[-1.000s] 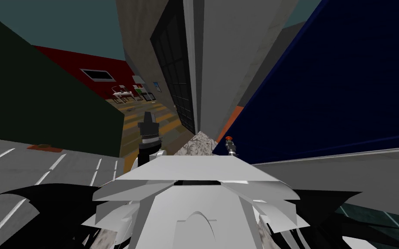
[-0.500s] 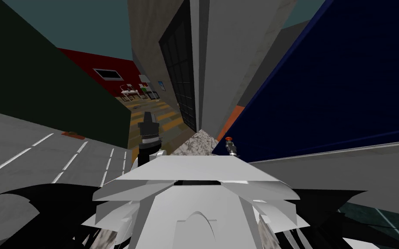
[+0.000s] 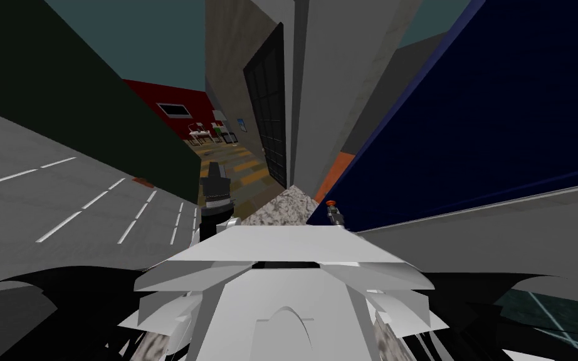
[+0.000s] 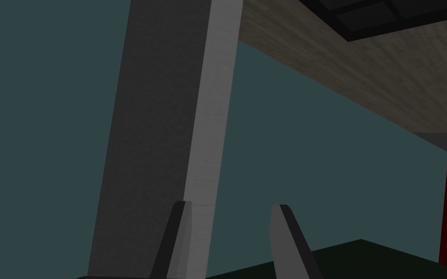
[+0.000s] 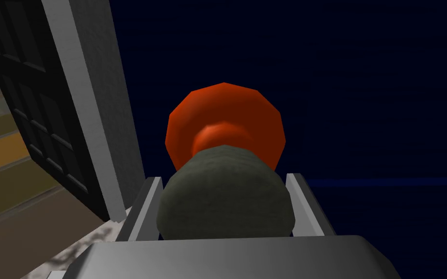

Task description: Pull the door open

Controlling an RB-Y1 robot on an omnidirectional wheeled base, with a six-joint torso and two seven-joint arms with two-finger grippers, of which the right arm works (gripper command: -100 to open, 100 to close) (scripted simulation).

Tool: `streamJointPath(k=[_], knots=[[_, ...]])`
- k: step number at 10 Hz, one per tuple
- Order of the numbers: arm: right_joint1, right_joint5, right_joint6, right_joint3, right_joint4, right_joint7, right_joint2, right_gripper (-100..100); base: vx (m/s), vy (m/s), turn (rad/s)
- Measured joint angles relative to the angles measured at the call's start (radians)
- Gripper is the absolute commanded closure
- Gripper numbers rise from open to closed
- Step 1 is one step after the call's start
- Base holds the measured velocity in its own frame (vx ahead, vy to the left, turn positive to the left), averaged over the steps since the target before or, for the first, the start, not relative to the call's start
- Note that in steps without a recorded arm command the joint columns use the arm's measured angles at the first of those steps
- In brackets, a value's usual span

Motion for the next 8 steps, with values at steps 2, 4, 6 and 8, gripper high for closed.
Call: streamJointPath(k=[2, 4, 6, 8], knots=[[0.004, 0.006, -0.006, 0.007, 0.008, -0.009, -0.003, 100, -0.191, -0.041, 0.122], [0.004, 0.016, -0.020, 0.015, 0.013, -0.025, -0.012, 100, -0.219, -0.041, 0.142], [0.005, 0.030, -0.043, 0.026, 0.028, -0.048, -0.027, 100, -0.221, -0.046, 0.137], [0.007, 0.044, -0.060, 0.037, 0.038, -0.068, -0.038, 100, -0.222, -0.039, 0.112]])
